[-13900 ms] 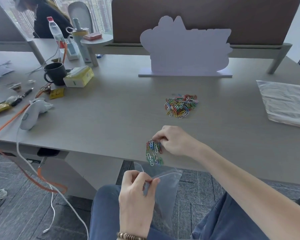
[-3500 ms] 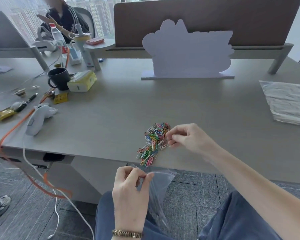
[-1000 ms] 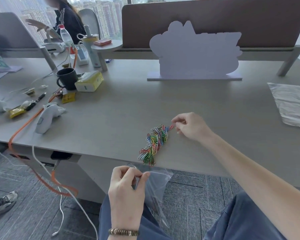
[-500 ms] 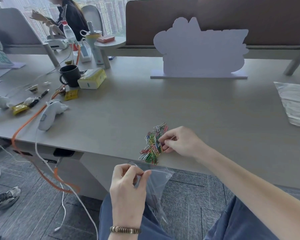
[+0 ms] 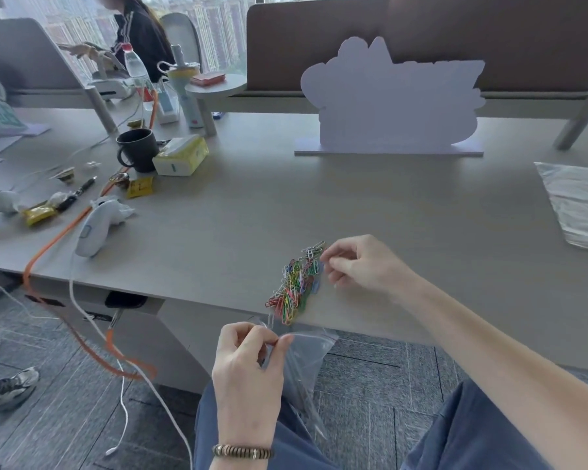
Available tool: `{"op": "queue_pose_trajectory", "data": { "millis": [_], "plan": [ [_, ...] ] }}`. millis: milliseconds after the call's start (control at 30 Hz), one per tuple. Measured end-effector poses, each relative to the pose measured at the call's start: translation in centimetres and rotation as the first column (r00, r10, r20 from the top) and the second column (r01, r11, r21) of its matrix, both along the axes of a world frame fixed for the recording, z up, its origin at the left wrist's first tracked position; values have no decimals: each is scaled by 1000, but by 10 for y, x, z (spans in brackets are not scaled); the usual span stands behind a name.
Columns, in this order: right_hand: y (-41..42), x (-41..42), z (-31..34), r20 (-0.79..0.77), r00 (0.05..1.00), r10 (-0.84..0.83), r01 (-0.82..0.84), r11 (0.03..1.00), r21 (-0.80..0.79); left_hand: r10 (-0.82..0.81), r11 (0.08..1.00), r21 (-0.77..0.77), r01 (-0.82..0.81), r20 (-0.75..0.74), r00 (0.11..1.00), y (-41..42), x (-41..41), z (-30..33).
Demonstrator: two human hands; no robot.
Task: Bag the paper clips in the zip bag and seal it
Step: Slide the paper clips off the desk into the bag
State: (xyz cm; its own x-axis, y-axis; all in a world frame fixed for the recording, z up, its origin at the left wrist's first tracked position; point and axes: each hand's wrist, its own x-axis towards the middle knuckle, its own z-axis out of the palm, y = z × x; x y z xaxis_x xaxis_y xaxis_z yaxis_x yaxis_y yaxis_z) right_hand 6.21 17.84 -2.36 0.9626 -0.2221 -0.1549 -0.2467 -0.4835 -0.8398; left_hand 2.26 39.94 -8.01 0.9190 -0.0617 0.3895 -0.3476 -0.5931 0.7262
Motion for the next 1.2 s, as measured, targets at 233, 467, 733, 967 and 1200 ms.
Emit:
{"op": "queue_pose_trajectory", "data": {
  "millis": [233,467,733,967,1200],
  "plan": [
    [-12,38,-9,-22,999,-31,25,971,-236,16,1000,5,-16,-11,1000,4,0,0],
    [15,17,-10,-40,998,53,-59,986,-154,11,1000,-4,-11,2,1000,6,3,2],
    [48,-14,-14,-60,984,168,-164,984,70,29,1000,-1,-29,9,1000,9,5,4],
    [34,-10,-7,53,993,103,-113,964,240,41,999,-10,-41,-8,999,10,5,5],
    [-9,34,-15,121,991,-55,94,933,-347,31,999,-10,-31,-11,999,10,4,4]
  ]
}}
